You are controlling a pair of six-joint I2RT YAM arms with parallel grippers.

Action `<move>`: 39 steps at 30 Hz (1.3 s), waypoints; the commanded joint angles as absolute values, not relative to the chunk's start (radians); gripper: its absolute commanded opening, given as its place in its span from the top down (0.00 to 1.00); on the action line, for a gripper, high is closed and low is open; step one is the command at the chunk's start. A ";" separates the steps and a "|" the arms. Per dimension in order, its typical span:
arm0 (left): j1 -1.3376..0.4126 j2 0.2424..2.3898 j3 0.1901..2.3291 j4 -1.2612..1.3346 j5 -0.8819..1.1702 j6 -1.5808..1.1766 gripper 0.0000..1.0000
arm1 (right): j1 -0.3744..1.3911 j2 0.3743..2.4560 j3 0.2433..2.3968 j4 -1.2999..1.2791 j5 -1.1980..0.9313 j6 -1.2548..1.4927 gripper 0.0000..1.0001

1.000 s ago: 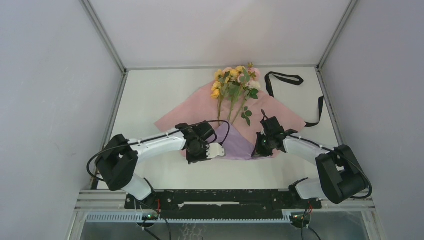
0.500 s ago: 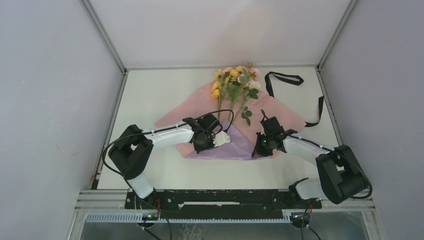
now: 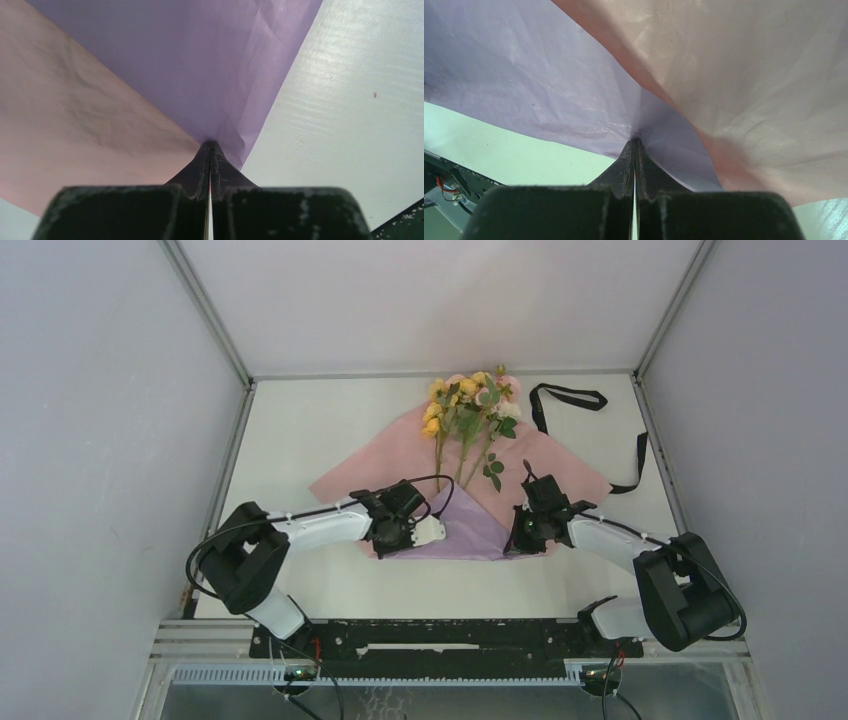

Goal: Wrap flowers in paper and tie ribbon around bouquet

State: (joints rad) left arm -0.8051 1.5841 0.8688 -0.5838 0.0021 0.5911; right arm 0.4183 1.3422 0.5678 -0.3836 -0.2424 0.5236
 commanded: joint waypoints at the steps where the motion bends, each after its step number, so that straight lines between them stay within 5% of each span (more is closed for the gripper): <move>1: -0.789 1.531 0.928 -0.677 -0.023 0.540 1.00 | 0.442 1.359 0.541 -0.407 -0.188 0.530 0.99; 8: -0.873 1.532 1.119 -0.610 0.040 0.472 1.00 | 0.479 1.349 0.560 -0.425 -0.143 0.556 0.99; 24: -0.914 1.712 1.024 -0.419 0.074 0.468 1.00 | 0.478 1.223 0.577 -0.221 -0.465 0.648 0.99; 39: -0.896 1.727 1.033 -0.439 0.119 0.438 1.00 | 0.557 1.540 0.597 -0.054 -0.473 0.731 1.00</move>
State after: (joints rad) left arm -0.9035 1.7214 1.0359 -0.4427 0.0906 0.4664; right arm 0.5625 1.4952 0.5747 -0.0948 -0.4801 0.7136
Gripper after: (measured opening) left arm 0.003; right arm 0.006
